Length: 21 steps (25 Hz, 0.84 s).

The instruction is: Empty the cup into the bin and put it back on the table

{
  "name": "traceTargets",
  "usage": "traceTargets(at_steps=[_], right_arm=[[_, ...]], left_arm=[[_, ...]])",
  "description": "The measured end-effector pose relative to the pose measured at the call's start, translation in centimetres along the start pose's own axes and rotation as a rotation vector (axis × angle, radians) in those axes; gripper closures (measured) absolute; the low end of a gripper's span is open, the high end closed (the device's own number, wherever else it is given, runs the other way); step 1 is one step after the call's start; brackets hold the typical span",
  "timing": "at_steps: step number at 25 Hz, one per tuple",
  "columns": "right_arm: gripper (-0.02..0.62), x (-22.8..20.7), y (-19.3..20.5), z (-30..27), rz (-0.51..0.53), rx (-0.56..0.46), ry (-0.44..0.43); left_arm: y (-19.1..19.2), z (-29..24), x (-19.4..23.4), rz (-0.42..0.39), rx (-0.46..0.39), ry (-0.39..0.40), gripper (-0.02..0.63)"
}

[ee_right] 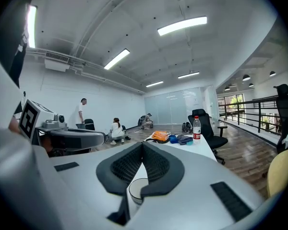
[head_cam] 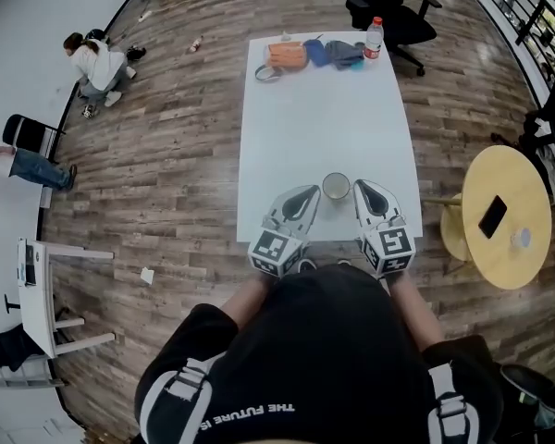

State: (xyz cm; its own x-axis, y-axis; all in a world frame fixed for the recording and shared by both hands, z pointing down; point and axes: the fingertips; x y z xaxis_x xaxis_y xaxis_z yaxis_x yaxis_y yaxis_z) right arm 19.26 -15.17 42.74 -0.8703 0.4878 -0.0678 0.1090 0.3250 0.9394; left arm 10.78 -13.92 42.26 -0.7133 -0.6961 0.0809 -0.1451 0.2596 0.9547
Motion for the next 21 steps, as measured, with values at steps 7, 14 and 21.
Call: traceTargets(at_steps=[7, 14, 21], right_arm=[[0.580, -0.1, -0.2, 0.2, -0.004, 0.002, 0.000], [0.580, -0.4, 0.0, 0.5, -0.014, -0.002, 0.006], [0.580, -0.7, 0.3, 0.6, -0.012, 0.008, 0.004]], left_arm=[[-0.3, -0.4, -0.3, 0.004, 0.004, 0.008, 0.586], [0.0, -0.9, -0.7, 0.004, 0.012, 0.014, 0.586], [0.1, -1.0, -1.0, 0.011, 0.012, 0.008, 0.586]])
Point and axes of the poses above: the fingertips, and each gripper's own axes: z backward along the fingers, x to its left, y out of its underside, and after that the axes turned 11 degrees about x, right-handed
